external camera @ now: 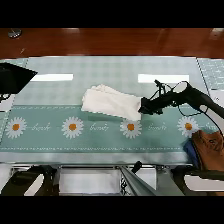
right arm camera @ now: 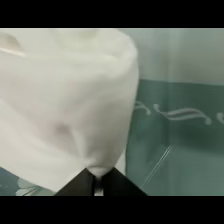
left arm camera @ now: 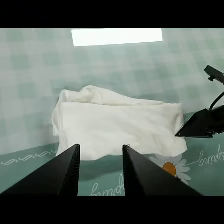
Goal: Fold the shirts.
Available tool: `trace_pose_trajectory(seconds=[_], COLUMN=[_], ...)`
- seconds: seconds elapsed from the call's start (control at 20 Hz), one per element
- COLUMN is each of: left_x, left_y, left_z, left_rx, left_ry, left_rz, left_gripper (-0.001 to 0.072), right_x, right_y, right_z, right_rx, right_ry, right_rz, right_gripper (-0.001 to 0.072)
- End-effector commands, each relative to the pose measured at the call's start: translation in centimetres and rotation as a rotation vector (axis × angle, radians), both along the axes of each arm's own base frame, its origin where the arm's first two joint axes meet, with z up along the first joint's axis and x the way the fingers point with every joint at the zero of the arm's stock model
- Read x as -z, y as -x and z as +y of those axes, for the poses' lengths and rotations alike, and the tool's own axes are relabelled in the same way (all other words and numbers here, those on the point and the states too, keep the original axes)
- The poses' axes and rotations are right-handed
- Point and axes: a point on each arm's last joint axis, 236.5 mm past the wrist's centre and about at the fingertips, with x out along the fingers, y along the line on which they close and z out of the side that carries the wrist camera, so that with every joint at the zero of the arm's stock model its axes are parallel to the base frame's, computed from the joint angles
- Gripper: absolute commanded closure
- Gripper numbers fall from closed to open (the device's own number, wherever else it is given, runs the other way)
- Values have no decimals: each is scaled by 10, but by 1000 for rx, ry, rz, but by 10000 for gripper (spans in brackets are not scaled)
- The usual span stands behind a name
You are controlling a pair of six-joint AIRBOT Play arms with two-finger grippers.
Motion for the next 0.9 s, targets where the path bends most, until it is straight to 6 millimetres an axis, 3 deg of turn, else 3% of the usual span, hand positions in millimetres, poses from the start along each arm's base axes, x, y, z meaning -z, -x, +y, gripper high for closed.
trace_pose_trajectory(seconds=[0.0, 0.15, 0.3, 0.35, 0.45, 0.65, 0.75, 0.85], left_x=[0, 3, 24, 36, 59, 95, 111, 124], left_y=[0, -6, -29, -37, -47, -60, -61, -62], left_z=[0, 0, -1, -3, -12, -30, -37, -40], left_rx=[-2, -6, -28, -28, -13, 48, 79, 97], left_ry=[1, 4, 22, 31, 42, 7, -16, -31], left_rz=[1, 5, 36, 62, 119, 171, 198, 224], left_gripper=[359, 359, 360, 359, 360, 361, 361, 361], right_x=[-13, -77, -182, -219, -265, -298, -314, -317], right_y=[9, 1, -26, -28, -13, 62, 84, 106], right_z=[8, -16, -66, -88, -132, -214, -257, -293], right_rx=[-130, -207, -72, -14, 85, 210, 373, 533], right_ry=[-45, -34, 50, 83, 170, 367, 487, 565], right_rz=[-22, -121, -343, -410, -443, -304, -320, -275], right_gripper=[692, 693, 693, 693, 693, 692, 692, 692])
